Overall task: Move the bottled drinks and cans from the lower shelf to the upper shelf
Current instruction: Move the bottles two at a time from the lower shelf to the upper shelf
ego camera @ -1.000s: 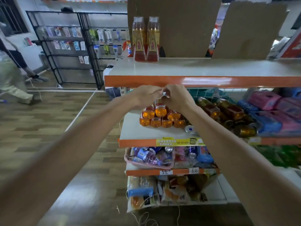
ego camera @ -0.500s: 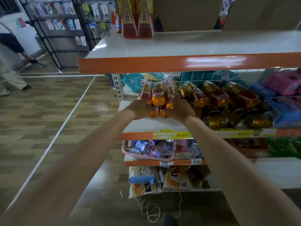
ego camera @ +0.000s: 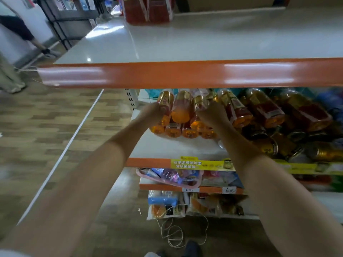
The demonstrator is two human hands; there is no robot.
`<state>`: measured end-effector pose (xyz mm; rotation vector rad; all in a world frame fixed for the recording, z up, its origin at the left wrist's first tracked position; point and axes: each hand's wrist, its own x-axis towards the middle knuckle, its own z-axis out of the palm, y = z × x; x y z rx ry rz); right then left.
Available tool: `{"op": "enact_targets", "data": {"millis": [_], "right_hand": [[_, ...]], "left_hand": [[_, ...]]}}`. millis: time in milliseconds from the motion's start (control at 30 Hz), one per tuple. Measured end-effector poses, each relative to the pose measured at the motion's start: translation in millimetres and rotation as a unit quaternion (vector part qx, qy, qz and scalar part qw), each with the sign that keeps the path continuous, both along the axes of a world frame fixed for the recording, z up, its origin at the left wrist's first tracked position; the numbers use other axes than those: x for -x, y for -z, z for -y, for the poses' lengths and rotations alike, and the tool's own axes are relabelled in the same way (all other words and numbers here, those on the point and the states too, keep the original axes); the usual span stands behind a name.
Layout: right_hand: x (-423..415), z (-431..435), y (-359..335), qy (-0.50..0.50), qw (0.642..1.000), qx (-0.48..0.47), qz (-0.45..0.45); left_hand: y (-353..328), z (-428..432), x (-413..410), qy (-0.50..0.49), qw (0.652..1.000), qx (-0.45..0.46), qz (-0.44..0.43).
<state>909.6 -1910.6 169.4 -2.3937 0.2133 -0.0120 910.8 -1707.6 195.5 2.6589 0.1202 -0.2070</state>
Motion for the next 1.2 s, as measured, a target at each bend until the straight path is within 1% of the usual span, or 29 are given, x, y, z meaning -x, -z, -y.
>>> {"op": "enact_targets", "data": {"millis": [100, 200, 300, 400, 500, 567, 633, 767, 1033, 1200], "right_hand": [[-10, 0, 8, 0.009, 1.000, -0.018, -0.009], [-17, -3, 14, 0.021, 0.999, -0.042, -0.022], [-24, -7, 17, 0.041, 0.997, -0.054, -0.045], [-29, -9, 16, 0.064, 0.991, -0.071, -0.096], [-34, -8, 15, 0.069, 0.989, -0.041, -0.127], [-35, -9, 13, 0.086, 0.985, -0.058, -0.138], [-36, -9, 15, 0.104, 0.983, -0.081, -0.127], [-31, -9, 13, 0.123, 0.982, -0.094, -0.104], [-8, -2, 5, 0.128, 0.987, -0.090, -0.029], [7, 3, 9, 0.136, 0.985, -0.102, 0.026]], "left_hand": [[1, 2, -18, -0.031, 0.999, 0.014, 0.011], [4, 3, -32, -0.046, 0.999, 0.022, -0.002], [10, 5, -45, -0.067, 0.996, 0.065, -0.009], [14, 5, -54, -0.089, 0.991, 0.095, -0.039], [16, 2, -60, -0.100, 0.981, 0.140, -0.094], [20, -3, -65, -0.100, 0.976, 0.161, -0.111], [20, -6, -67, -0.107, 0.972, 0.178, -0.113], [20, -13, -66, -0.128, 0.956, 0.235, -0.116], [22, -33, -58, -0.147, 0.930, 0.321, -0.105], [18, -44, -49, -0.145, 0.902, 0.395, -0.092]]}}
